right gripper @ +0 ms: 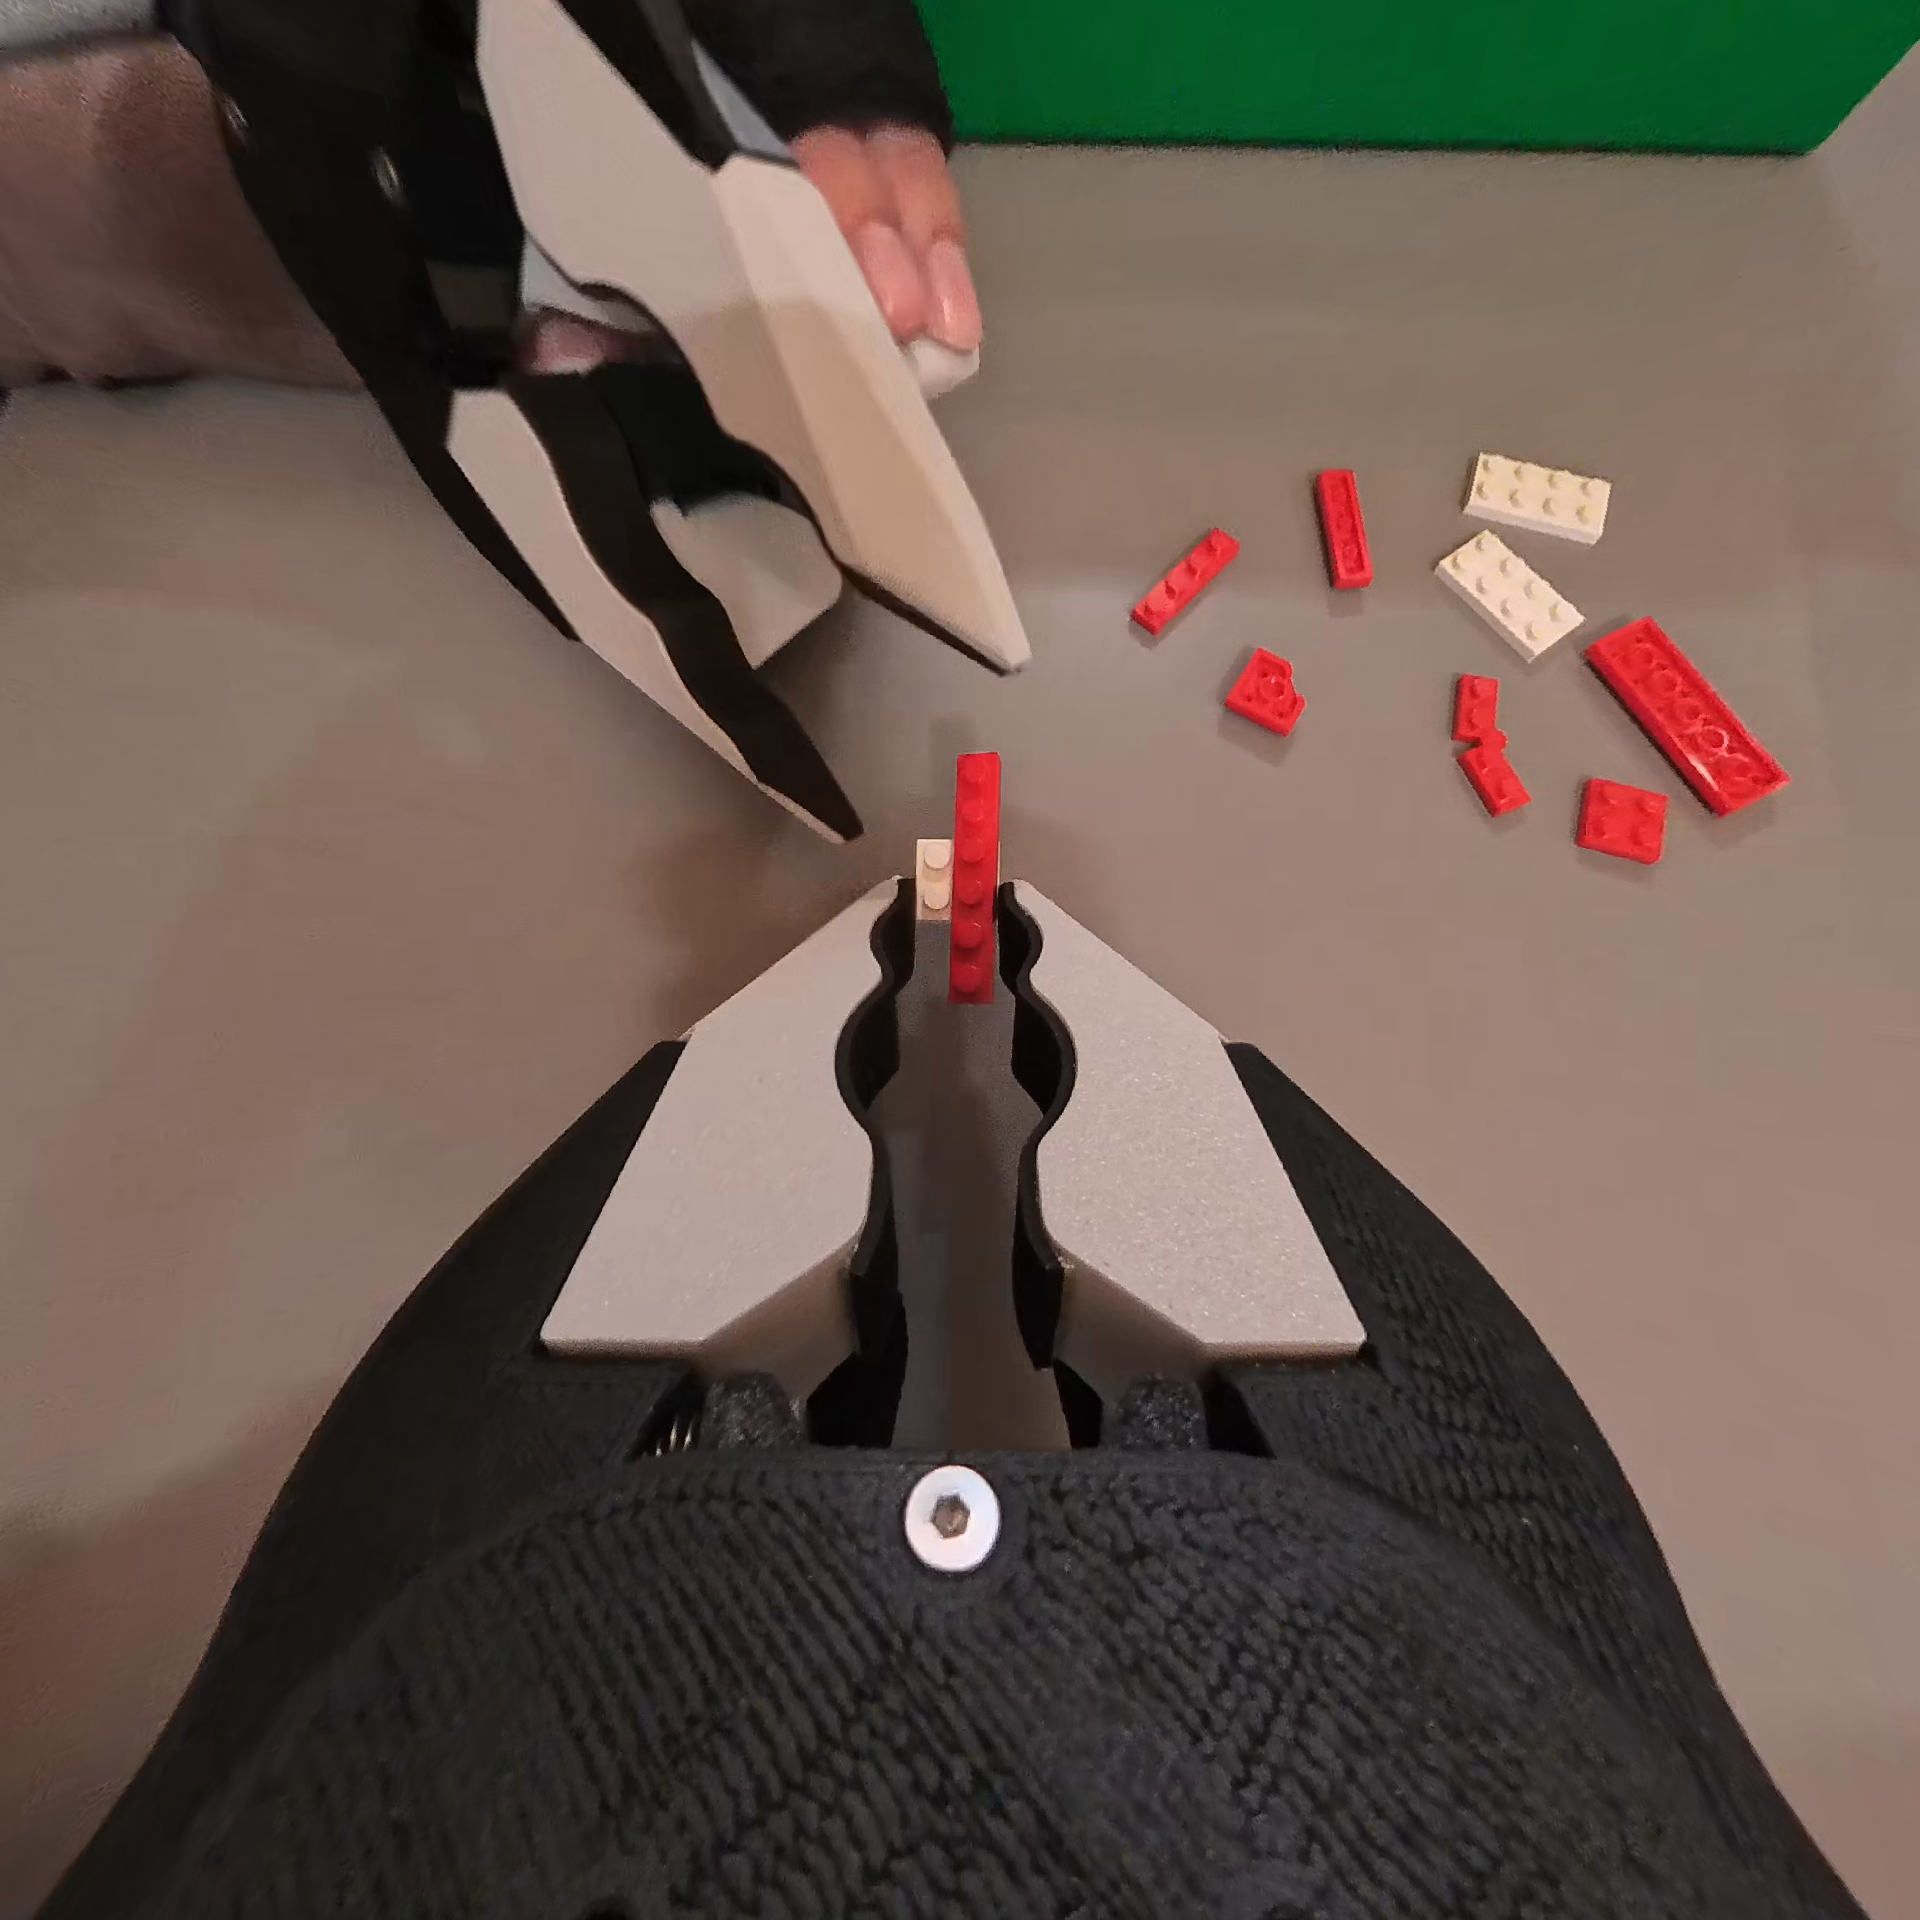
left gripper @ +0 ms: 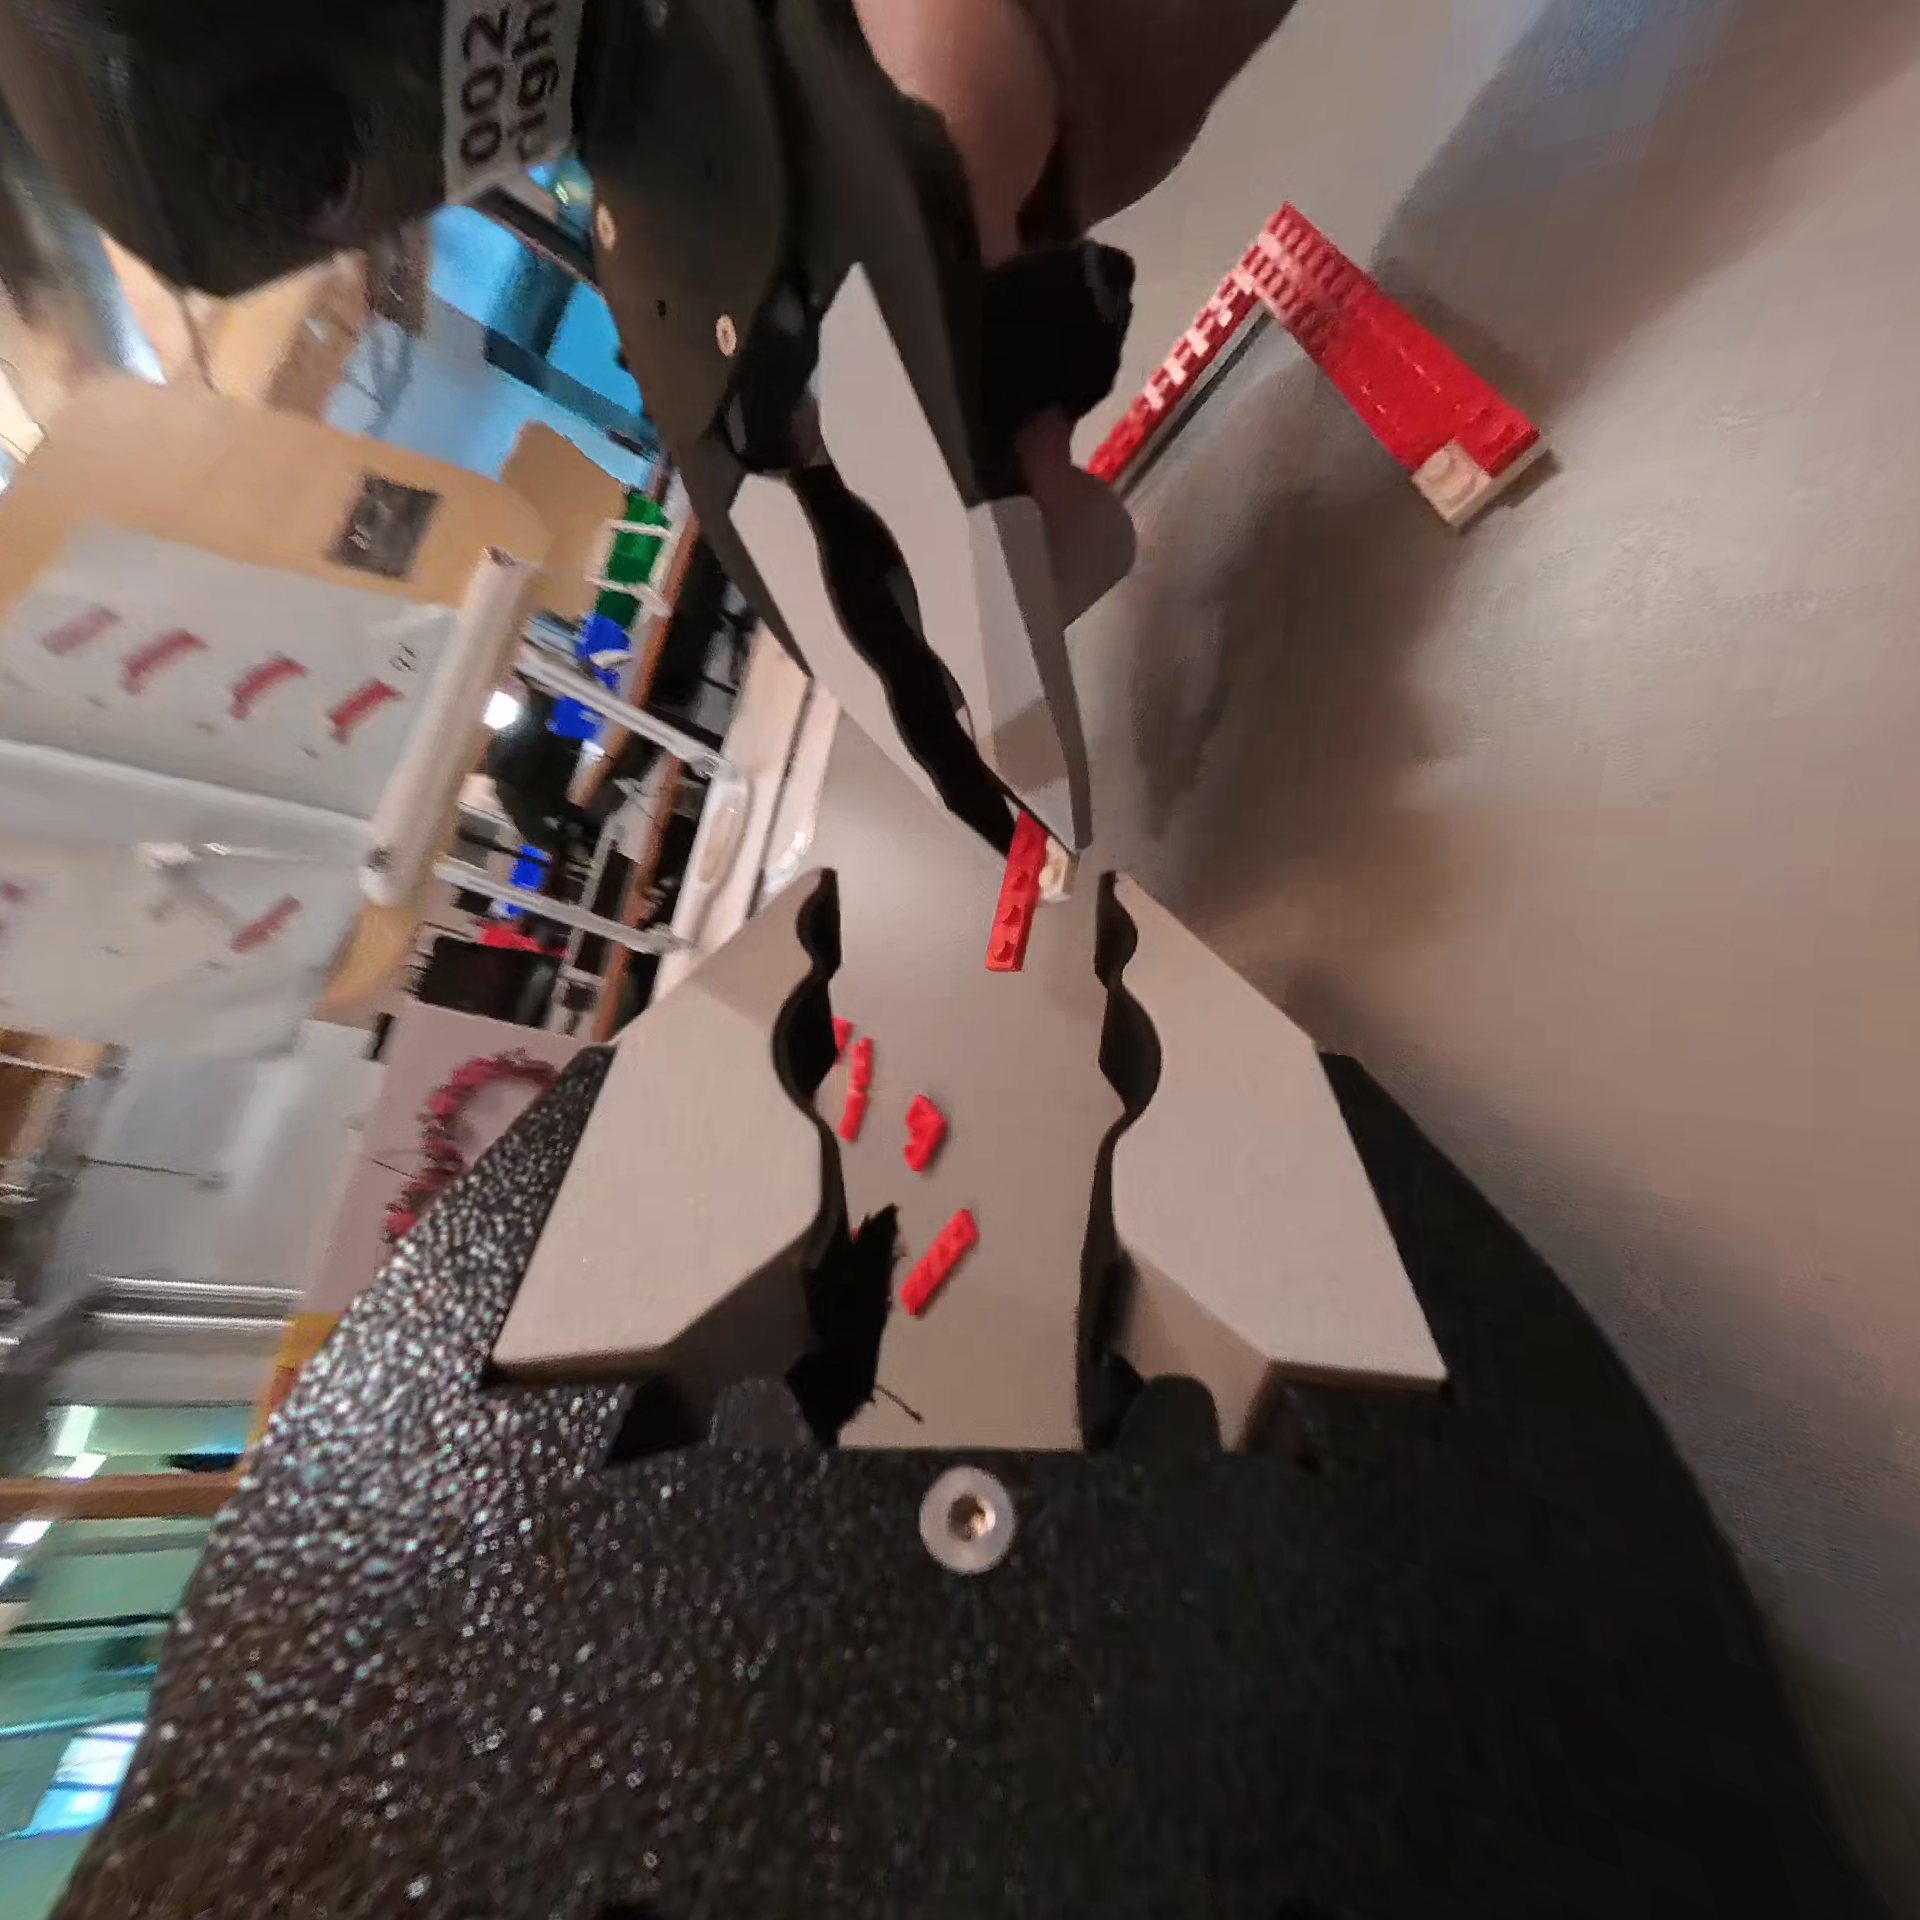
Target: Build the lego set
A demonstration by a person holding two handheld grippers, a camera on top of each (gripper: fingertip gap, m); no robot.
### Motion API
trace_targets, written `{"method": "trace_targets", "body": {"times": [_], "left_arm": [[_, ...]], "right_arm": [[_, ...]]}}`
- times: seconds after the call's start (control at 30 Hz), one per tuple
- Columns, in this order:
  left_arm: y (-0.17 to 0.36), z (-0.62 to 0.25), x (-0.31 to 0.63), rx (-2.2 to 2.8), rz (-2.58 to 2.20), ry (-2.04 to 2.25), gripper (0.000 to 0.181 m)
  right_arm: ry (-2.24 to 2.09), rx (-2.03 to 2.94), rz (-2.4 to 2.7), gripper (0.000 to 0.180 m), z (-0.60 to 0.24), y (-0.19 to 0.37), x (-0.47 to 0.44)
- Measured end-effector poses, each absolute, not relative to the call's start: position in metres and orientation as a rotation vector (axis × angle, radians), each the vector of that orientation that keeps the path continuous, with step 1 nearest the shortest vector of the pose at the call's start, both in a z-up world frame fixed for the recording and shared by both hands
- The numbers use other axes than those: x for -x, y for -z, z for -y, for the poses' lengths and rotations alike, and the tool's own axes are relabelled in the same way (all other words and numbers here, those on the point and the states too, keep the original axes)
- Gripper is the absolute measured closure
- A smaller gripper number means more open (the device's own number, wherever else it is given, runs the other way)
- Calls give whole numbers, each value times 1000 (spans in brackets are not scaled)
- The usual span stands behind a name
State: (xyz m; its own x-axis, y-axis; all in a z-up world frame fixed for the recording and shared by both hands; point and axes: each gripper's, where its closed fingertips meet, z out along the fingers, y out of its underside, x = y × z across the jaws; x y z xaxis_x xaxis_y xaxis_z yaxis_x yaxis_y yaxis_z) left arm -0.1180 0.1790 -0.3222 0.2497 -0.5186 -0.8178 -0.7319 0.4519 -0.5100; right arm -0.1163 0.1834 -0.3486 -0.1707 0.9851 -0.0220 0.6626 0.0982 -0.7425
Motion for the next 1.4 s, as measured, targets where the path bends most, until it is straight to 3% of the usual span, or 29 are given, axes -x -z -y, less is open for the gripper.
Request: {"method": "trace_targets", "body": {"times": [0.13, 0.23, 1.2, 1.4], "left_arm": [[319, -176, 110, 1054, -1457, -357, 143], [319, -178, 105, 961, -1478, -490, 160], [312, -182, 101, 994, -1474, -583, 175], [303, -187, 107, 1081, -1389, -497, 175]], "right_arm": [[-900, 1587, 1893, 166, -177, 335, 114], [-906, 1576, 1903, 166, -174, 330, 113], [-801, 1487, 1926, 167, -171, 314, 111], [-651, 1408, 1884, 151, -184, 305, 110]]}}
